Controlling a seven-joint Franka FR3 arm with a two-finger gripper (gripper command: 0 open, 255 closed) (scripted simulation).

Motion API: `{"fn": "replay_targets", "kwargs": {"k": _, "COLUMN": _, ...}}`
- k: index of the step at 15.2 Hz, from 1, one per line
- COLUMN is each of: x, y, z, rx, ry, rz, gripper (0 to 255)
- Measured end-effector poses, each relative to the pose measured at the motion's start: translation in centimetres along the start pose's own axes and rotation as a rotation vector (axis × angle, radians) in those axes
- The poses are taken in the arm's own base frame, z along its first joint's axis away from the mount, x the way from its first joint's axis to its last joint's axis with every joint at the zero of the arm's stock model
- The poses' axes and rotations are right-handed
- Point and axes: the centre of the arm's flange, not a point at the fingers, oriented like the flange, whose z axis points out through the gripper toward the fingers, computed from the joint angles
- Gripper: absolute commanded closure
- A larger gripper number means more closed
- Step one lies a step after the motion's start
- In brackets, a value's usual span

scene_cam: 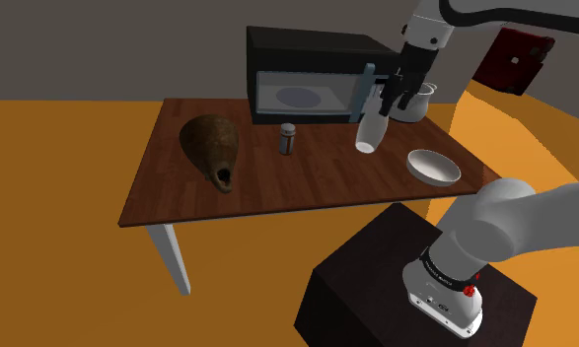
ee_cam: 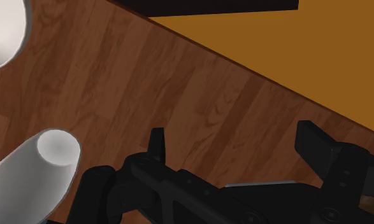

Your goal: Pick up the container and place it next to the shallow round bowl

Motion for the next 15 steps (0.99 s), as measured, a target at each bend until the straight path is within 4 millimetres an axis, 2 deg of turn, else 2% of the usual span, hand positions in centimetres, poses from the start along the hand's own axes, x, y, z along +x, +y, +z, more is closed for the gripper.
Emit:
{"fn": "replay_targets", "kwargs": {"k": 2, "x": 0.5, "y": -0.1, "z": 0.3, "rx": -0.001, "ry": 0.0, "rz": 0.0, "gripper": 0}}
{"fn": "replay_targets", "kwargs": {"k": 6, "x": 4.3, "y": -0.8, "z": 2.7, "rx": -0.008, "ry": -0.001, "rz": -0.005, "gripper": 0}}
{"fn": "replay_targets", "kwargs": {"k": 15, "x": 14.8, "y": -2.6, "z": 8.1, "rx": -0.026, "ry": -0.001, "rz": -0.015, "gripper": 0}}
